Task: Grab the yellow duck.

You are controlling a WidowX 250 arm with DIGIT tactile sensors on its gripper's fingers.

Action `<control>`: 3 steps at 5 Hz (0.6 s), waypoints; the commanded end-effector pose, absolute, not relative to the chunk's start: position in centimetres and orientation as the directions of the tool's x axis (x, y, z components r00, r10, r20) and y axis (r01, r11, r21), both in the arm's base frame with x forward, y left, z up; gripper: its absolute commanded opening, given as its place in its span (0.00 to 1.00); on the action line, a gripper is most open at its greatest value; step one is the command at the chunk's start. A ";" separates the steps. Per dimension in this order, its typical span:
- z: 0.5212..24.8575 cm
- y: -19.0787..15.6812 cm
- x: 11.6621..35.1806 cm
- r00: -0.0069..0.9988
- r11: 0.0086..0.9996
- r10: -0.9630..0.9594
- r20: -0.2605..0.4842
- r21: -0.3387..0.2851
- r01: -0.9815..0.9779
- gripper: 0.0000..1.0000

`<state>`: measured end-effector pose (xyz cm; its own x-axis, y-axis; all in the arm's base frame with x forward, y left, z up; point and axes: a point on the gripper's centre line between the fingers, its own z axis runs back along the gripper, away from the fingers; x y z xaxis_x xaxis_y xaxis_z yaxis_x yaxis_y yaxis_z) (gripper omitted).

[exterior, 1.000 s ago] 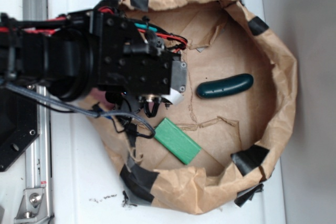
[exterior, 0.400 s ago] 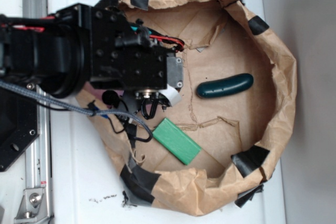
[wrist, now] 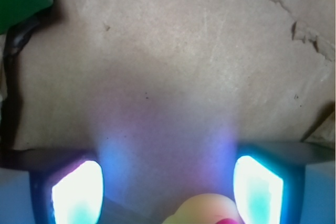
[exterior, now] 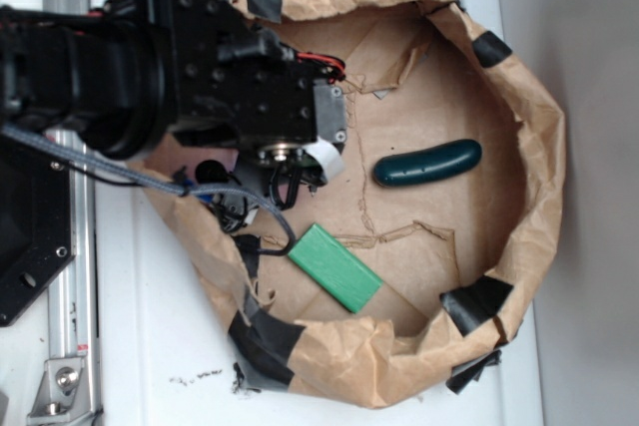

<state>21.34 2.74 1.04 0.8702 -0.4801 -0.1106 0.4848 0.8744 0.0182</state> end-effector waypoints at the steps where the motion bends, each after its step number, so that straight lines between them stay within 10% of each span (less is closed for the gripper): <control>1: 0.5 4.5 20.8 0.913 0.915 -0.392 -0.109 0.054 0.400 0.00; 3: 0.8 4.2 21.0 0.906 0.907 -0.406 -0.118 0.068 0.415 0.00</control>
<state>21.55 4.10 1.03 0.9014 -0.4180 -0.1126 0.4266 0.9019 0.0674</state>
